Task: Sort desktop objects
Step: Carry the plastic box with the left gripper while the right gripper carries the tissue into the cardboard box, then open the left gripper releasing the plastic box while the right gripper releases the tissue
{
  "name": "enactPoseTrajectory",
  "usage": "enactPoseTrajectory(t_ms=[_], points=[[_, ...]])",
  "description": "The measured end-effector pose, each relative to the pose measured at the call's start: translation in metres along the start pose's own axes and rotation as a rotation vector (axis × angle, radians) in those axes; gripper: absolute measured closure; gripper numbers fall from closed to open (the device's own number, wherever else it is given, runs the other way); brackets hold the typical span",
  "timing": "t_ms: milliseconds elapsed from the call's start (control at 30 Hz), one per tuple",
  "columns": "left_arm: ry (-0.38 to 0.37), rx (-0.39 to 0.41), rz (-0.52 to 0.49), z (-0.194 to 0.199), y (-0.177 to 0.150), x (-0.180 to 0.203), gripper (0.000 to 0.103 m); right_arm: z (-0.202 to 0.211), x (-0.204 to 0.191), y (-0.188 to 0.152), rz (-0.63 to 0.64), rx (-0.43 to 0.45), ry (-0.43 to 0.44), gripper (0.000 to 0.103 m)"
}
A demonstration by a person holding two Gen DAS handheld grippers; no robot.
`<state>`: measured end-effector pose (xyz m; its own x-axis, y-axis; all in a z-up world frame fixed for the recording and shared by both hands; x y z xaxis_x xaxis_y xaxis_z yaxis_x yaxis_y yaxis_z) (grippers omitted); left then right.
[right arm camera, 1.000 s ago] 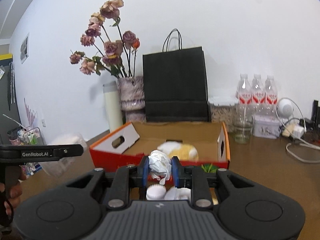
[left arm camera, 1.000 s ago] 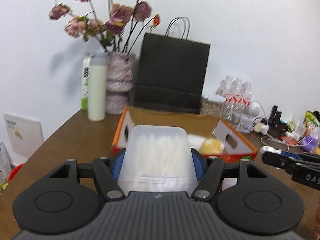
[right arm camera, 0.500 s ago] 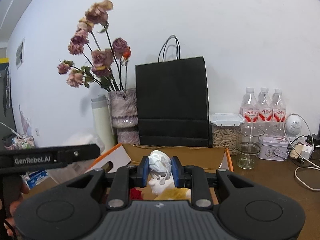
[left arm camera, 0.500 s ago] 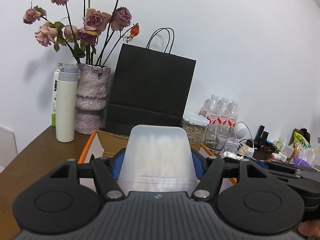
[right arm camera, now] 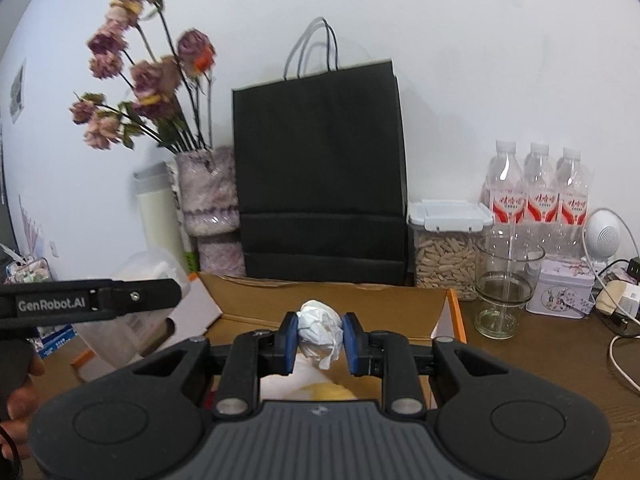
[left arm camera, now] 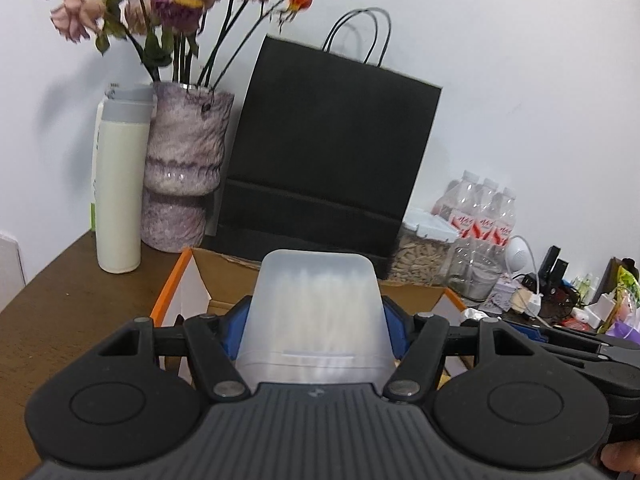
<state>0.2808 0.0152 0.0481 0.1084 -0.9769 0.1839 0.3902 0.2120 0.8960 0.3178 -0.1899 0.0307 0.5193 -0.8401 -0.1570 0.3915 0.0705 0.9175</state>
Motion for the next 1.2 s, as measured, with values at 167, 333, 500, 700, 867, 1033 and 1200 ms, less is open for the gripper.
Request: enactPoseTrajectory(t_ms=[167,333,500,700,867,1033,1200], points=[[0.006,-0.037,-0.007,-0.023,-0.001,-0.005,0.037,-0.022,0.015,-0.006,-0.025,-0.058,0.003,0.081],[0.023,-0.059,-0.021,-0.038,-0.002,-0.008,0.037,-0.036,0.023,-0.011,-0.035,-0.093,0.010,0.081],[0.033,-0.068,-0.031,-0.043,-0.004,-0.008,0.037,-0.042,0.030,-0.014,-0.059,-0.106,0.014,0.080],[0.039,-0.090,-0.041,-0.047,-0.008,-0.008,0.037,-0.045,0.033,-0.018,-0.088,-0.126,0.027,0.081],[0.040,-0.101,-0.049,-0.049,-0.010,-0.006,0.037,-0.047,0.034,-0.020,-0.098,-0.136,0.028,0.080],[0.043,-0.099,-0.054,-0.049,-0.011,-0.005,0.036,-0.049,0.036,-0.023,-0.116,-0.149,0.036,0.078],[0.041,-0.075,-0.057,-0.045,-0.009,-0.004,0.027,-0.046,0.036,-0.021,-0.125,-0.139,0.046,0.068]])
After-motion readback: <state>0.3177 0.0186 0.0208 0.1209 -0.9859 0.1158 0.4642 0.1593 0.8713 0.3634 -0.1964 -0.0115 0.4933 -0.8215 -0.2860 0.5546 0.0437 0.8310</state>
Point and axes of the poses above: each gripper's, at about its wrist camera, not at the fingertips, and z roughly against the way its jaws point, x to its right, y to its top, the point moved 2 cm from there along -z, roughly the way its jaws point, and after that the axes turned 8 degrees about y, right-handed, at the moved point
